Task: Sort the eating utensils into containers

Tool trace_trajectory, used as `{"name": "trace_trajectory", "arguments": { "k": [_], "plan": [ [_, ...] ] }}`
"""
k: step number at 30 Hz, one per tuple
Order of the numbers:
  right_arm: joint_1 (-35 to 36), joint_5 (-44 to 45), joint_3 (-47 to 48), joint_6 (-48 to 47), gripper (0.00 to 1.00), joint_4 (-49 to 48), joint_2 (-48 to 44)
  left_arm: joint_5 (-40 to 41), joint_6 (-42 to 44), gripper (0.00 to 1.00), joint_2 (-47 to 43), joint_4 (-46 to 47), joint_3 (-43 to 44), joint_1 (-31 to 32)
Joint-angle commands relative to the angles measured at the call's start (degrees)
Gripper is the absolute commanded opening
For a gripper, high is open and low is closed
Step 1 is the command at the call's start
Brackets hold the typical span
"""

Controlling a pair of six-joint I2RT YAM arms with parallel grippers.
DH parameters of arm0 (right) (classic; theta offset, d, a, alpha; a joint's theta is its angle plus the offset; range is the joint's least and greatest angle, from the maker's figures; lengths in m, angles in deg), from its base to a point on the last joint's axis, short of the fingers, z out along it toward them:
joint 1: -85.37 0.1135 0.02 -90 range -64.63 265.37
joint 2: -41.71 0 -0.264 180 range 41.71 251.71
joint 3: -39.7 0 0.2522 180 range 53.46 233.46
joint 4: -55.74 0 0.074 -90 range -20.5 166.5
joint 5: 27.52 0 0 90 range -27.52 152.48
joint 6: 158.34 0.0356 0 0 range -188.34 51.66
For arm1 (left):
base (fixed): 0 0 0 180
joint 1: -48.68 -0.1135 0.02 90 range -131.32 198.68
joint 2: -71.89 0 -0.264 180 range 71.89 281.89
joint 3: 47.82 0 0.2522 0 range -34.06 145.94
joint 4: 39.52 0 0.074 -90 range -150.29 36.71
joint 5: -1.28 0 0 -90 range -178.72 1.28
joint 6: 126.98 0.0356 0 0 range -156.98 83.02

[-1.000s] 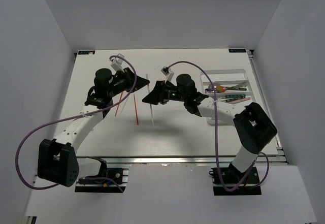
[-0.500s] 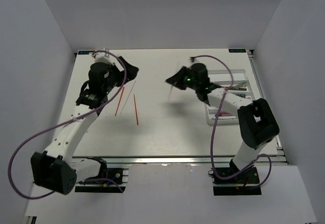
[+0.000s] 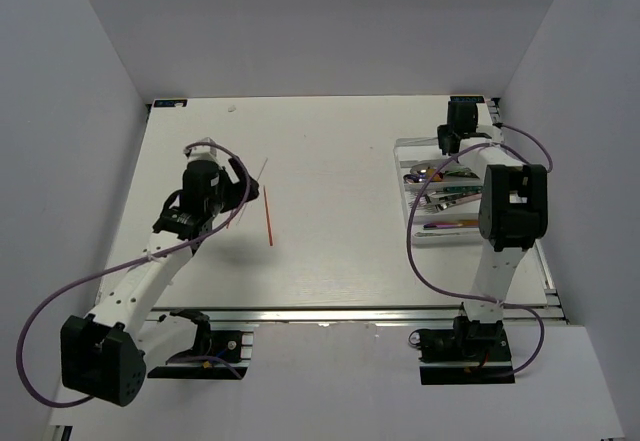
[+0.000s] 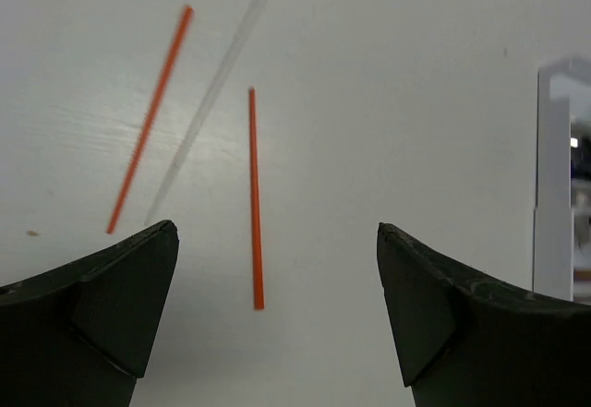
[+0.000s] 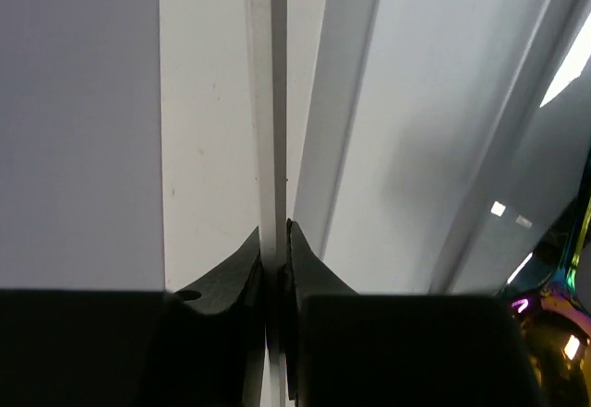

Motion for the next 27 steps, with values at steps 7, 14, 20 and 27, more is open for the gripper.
{"name": "trace_trajectory", "arguments": {
  "k": [7, 14, 20, 27],
  "plan": [
    [0.1, 9.5, 9.0, 5.2, 0.0, 5.3, 7.0, -19.3, 4.6, 0.97, -2.0, 5.9, -3.1, 0.1],
    [-0.3, 9.7, 5.7, 5.5, 0.29, 2.7, 6.7, -15.9, 5.6, 0.97, -2.0, 4.1, -2.6, 0.1],
    [-1.2, 7.7, 5.5, 4.9, 0.51, 1.2, 6.7, -15.3, 5.8, 0.97, -1.1, 3.6, -2.4, 0.1],
    [-0.9, 3.1, 6.3, -5.1, 0.71, -3.0, 0.9, -4.5, 2.1, 0.98, 6.8, -1.6, 1.8, 0.7]
  ]
}}
